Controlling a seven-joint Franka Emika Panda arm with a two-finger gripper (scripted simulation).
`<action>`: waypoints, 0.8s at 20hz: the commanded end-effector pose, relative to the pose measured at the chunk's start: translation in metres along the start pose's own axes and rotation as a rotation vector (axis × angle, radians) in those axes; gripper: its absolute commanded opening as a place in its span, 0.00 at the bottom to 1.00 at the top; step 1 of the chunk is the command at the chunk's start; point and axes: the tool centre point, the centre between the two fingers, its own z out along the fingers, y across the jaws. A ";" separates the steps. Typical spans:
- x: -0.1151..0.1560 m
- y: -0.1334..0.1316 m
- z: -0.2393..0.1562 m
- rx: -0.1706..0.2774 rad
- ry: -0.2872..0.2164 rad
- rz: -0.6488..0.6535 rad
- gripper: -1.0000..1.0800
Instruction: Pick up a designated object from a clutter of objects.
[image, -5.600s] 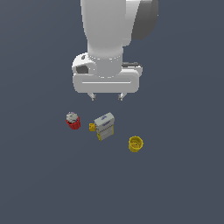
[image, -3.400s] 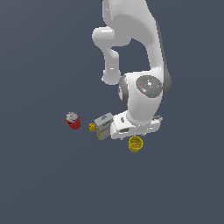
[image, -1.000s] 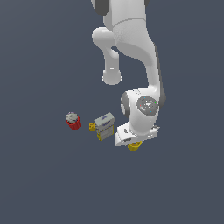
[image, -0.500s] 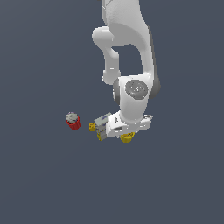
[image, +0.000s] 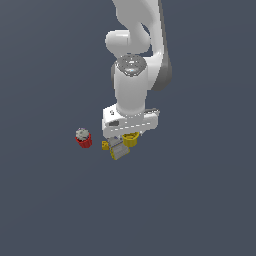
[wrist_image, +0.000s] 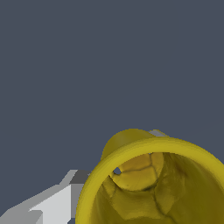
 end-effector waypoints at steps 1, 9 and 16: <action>-0.014 0.014 -0.022 0.001 0.002 0.000 0.00; -0.061 0.065 -0.096 0.003 0.003 0.000 0.00; -0.101 0.110 -0.160 0.004 0.003 0.000 0.00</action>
